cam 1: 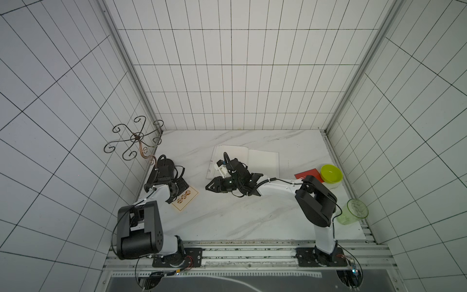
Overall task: Place the photos into the photo albums
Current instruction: Adjust the photo at the center of the board.
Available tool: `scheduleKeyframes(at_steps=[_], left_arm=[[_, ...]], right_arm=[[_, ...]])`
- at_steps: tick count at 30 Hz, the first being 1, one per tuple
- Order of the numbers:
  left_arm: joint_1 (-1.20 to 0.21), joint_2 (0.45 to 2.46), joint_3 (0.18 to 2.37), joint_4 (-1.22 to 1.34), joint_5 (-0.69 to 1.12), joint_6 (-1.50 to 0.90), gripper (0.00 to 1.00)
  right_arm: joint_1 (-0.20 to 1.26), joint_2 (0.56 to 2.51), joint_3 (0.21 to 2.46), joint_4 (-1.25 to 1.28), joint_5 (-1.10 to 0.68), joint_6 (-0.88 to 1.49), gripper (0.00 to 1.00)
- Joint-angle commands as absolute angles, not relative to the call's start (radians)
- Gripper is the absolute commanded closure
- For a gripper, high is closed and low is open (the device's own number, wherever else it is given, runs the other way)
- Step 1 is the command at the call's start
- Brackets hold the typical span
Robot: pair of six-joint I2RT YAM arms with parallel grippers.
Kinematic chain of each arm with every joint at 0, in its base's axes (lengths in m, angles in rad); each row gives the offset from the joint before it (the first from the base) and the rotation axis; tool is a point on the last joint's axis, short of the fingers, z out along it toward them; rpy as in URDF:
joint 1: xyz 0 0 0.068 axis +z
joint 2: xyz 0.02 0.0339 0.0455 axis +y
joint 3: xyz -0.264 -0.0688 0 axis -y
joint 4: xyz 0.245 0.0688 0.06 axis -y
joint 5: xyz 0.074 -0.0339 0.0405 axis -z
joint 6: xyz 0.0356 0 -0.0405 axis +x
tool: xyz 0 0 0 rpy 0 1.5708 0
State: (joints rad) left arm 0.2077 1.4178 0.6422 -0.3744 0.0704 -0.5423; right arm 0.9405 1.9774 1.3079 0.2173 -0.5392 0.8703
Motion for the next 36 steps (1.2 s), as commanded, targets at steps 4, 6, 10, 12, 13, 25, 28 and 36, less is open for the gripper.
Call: scheduleKeyframes(at_steps=[4,6,10,12,13,25,28,36], left_arm=[[0.206,1.406,0.450,-0.347,0.296,-0.707,0.15],[0.193,1.358,0.399,-0.335,0.337,-0.754,0.15],[0.094,1.263,0.353,-0.334,0.437,-0.850,0.15],[0.022,1.204,0.354,-0.351,0.452,-0.898,0.15],[-0.013,1.168,0.357,-0.360,0.455,-0.928,0.15],[-0.075,1.063,0.562,-0.536,0.329,-0.725,0.16],[-0.082,1.142,0.561,-0.502,0.405,-0.709,0.16],[-0.083,1.185,0.564,-0.558,0.468,-0.665,0.16]], right_arm=[[0.928,1.948,1.233,0.230,-0.564,0.877,0.61],[0.917,1.948,1.224,0.230,-0.574,0.870,0.61],[0.846,1.900,1.134,0.225,-0.547,0.872,0.61],[0.819,1.864,1.099,0.213,-0.516,0.850,0.61],[0.812,1.849,1.095,0.189,-0.501,0.834,0.60],[0.833,1.717,0.950,0.145,-0.470,1.027,0.57],[0.871,1.710,0.935,0.148,-0.466,1.104,0.56],[0.936,1.794,0.930,0.223,-0.443,1.289,0.55]])
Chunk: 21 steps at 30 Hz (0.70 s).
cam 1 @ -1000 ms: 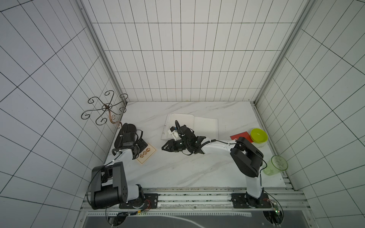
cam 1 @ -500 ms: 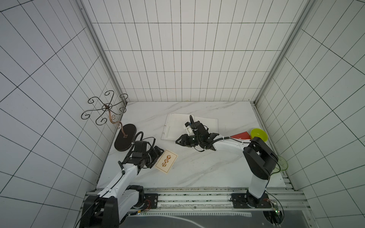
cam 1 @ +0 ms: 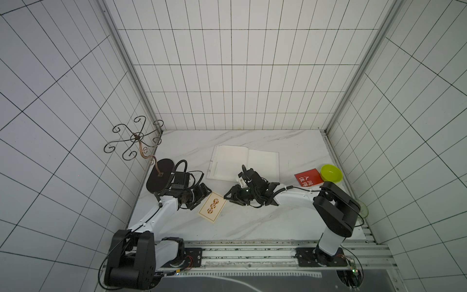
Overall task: Place the photos into the photo albums
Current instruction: Adjust the photo at the center of the board, then pick up the photo at the center of the board.
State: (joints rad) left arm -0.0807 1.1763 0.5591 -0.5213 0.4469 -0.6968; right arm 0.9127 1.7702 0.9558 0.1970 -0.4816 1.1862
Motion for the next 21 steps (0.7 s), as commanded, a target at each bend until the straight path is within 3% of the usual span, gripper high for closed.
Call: scheduleKeyframes(at_steps=[1,6,21], left_arm=[[-0.081,1.203,0.576,-0.591,0.461,-0.659,0.16],[-0.082,1.264,0.624,-0.665,0.487,-0.587,0.16],[-0.101,1.216,0.540,-0.682,0.444,-0.672,0.15]], right_arm=[[0.951,1.797,0.941,0.216,-0.412,1.292,0.55],[0.984,1.827,0.975,0.145,-0.285,1.328,0.53],[1.031,1.944,1.010,0.170,-0.277,1.410,0.53]])
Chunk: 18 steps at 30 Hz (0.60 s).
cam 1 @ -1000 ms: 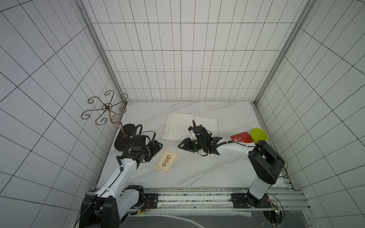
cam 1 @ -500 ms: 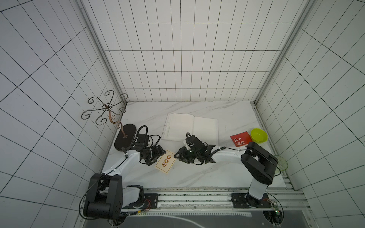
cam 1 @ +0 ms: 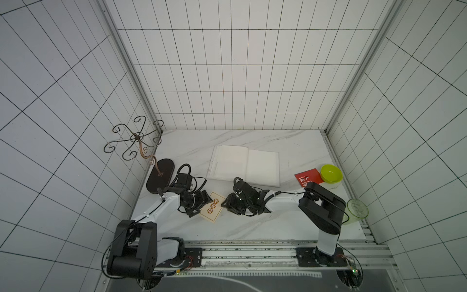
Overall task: Place the photos into the photo albums
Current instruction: Pick up the photo at the center of the board.
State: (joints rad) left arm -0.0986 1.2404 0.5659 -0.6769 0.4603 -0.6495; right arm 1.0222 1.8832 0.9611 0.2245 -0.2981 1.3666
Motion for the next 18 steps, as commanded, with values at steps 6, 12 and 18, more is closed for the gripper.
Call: scheduleKeyframes(at_steps=[6,12,18], left_arm=[[-0.100,1.222,0.508,-0.652,0.504,-0.688,0.15],[-0.101,1.214,0.498,-0.634,0.508,-0.688,0.15],[-0.100,1.235,0.486,-0.612,0.523,-0.688,0.15]], right_arm=[[1.031,1.973,1.062,0.162,-0.275,1.395,0.54],[1.019,1.968,1.098,0.118,-0.253,1.375,0.53],[1.011,1.959,1.092,0.129,-0.249,1.378,0.54]])
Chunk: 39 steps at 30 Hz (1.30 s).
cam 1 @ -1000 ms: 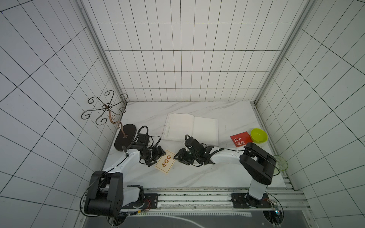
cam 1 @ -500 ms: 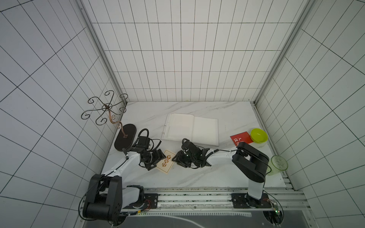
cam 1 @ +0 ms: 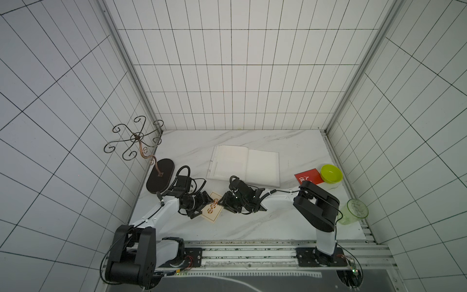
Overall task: Place the photos into the photo albums
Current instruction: Pick up the photo at the center of the board.
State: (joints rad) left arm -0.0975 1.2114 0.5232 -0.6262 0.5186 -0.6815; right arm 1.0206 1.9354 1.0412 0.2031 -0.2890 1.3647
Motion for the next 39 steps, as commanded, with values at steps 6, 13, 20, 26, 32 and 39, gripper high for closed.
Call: scheduleKeyframes(at_steps=[6,13,20,26,32,39], left_arm=[[-0.098,1.221,0.523,-0.626,0.494,-0.663,0.15],[-0.096,1.197,0.678,-0.651,0.305,-0.580,0.15],[-0.095,1.312,0.688,-0.655,0.323,-0.521,0.15],[-0.098,1.353,0.646,-0.645,0.402,-0.542,0.15],[-0.099,1.340,0.591,-0.652,0.483,-0.570,0.15],[-0.100,1.291,0.549,-0.656,0.544,-0.612,0.15]], right_arm=[[1.004,1.947,1.061,0.166,-0.248,1.420,0.54],[1.006,1.905,1.018,0.160,-0.243,1.464,0.54],[1.009,1.891,1.009,0.151,-0.239,1.499,0.53],[1.018,1.914,1.012,0.164,-0.248,1.574,0.52],[1.014,1.947,0.997,0.192,-0.286,1.619,0.52],[0.995,1.951,0.997,0.208,-0.287,1.620,0.52]])
